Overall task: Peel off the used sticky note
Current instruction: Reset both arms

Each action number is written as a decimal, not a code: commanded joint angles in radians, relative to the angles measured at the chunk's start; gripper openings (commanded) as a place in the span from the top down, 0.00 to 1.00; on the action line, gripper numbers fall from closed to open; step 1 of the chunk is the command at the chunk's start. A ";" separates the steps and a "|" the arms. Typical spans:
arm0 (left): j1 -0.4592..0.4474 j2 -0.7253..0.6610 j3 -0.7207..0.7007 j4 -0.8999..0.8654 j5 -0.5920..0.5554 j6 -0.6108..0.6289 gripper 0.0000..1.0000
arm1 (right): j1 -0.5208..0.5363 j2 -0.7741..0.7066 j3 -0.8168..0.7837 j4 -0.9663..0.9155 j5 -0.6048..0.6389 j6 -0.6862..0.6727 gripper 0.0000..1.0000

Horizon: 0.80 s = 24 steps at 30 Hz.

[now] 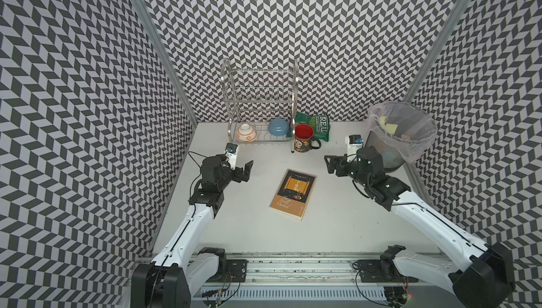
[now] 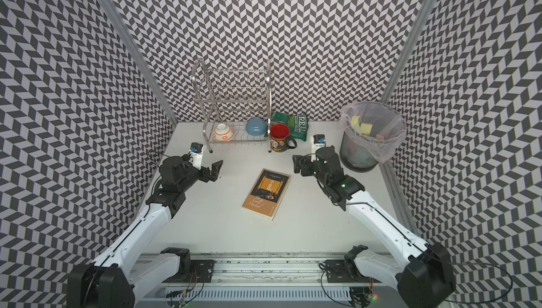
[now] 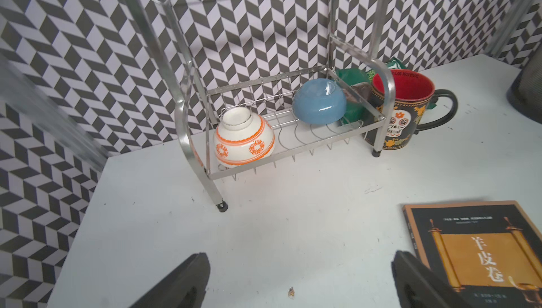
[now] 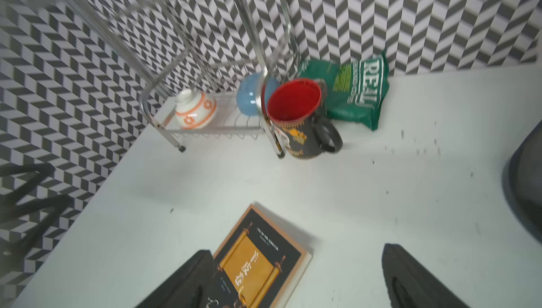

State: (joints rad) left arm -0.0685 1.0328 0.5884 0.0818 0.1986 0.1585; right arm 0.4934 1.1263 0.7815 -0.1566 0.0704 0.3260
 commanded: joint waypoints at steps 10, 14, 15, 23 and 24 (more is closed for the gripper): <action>0.158 0.086 -0.217 0.428 0.007 -0.032 0.00 | 0.001 -0.182 -0.258 0.249 0.134 -0.041 0.00; 0.168 0.147 -0.287 0.599 0.072 -0.056 0.00 | 0.002 -0.228 -0.280 0.256 0.148 -0.077 0.00; 0.168 0.165 -0.312 0.667 0.081 -0.070 0.00 | 0.003 -0.248 -0.291 0.271 0.152 -0.085 0.00; 0.164 0.415 -0.370 1.150 0.129 -0.137 0.00 | 0.001 -0.329 -0.317 0.268 0.284 -0.098 0.00; 0.154 0.465 -0.364 1.163 0.114 -0.129 0.00 | 0.001 -0.330 -0.320 0.272 0.304 -0.104 0.00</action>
State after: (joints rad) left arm 0.0944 1.4113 0.1986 1.0389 0.2863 0.0494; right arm 0.4934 0.8124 0.4683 0.0677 0.2836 0.2417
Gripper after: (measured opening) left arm 0.999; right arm 0.997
